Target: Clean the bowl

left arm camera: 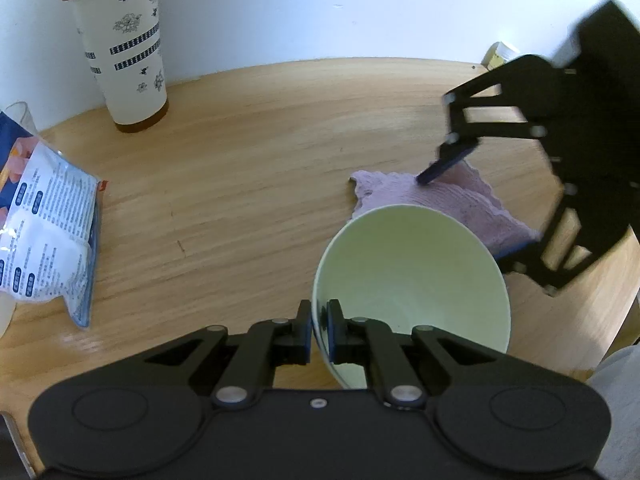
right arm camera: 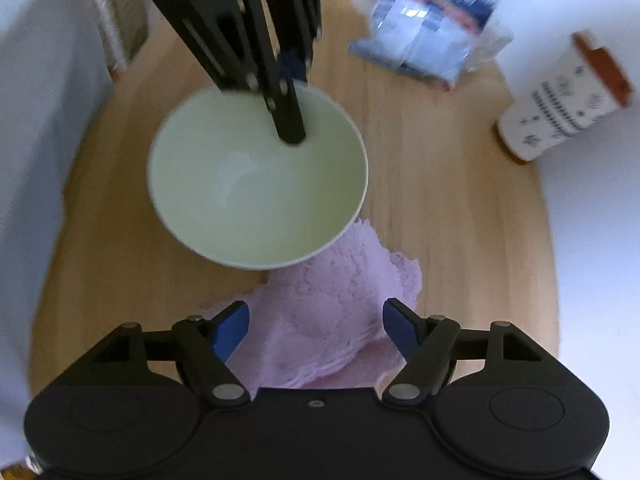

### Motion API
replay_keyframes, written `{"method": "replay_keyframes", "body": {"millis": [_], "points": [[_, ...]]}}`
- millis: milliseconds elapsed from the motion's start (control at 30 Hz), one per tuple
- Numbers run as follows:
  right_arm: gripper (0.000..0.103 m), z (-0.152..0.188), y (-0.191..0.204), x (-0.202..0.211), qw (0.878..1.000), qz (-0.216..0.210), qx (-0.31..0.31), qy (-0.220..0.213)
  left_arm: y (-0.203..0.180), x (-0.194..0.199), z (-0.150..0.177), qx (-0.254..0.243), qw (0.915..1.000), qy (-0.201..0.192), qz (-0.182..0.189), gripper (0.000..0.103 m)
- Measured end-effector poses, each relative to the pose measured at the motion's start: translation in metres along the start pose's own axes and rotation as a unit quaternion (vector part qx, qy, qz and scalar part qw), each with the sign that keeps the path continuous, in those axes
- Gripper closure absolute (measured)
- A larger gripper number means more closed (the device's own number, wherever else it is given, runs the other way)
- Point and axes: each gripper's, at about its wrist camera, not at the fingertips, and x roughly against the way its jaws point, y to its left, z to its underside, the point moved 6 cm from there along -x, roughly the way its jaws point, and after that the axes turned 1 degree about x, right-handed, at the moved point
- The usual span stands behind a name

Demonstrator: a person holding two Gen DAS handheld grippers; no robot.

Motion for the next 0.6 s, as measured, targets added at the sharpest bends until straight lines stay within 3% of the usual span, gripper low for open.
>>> {"method": "replay_keyframes", "body": {"millis": [167, 233, 300, 400, 500, 533, 600], "points": [[0.055, 0.008, -0.016, -0.009, 0.995, -0.066, -0.069, 0.005, 0.003, -0.002, -0.001, 0.004, 0.9999, 0.007, 0.007, 0.096], [0.060, 0.010, -0.019, -0.010, 0.994, -0.070, -0.084, 0.006, 0.004, -0.003, -0.002, 0.002, 0.9999, 0.010, 0.011, 0.096], [0.075, 0.013, -0.024, -0.010, 0.991, -0.075, -0.113, 0.010, 0.004, -0.004, -0.003, 0.000, 0.9998, 0.015, 0.015, 0.096], [0.085, 0.020, -0.033, -0.010, 0.981, -0.081, -0.177, 0.019, 0.007, -0.005, -0.007, 0.004, 0.9991, 0.029, 0.031, 0.095], [0.086, 0.026, -0.036, -0.006, 0.973, -0.075, -0.217, 0.012, 0.013, -0.010, -0.012, 0.019, 0.9976, 0.053, 0.039, 0.077], [0.087, 0.030, -0.038, -0.003, 0.966, -0.074, -0.248, 0.004, 0.016, -0.012, -0.014, 0.026, 0.9968, 0.063, 0.041, 0.069], [0.087, 0.040, -0.044, 0.004, 0.945, -0.074, -0.319, -0.017, 0.019, -0.014, -0.022, 0.029, 0.9963, 0.062, 0.052, 0.067]]}}
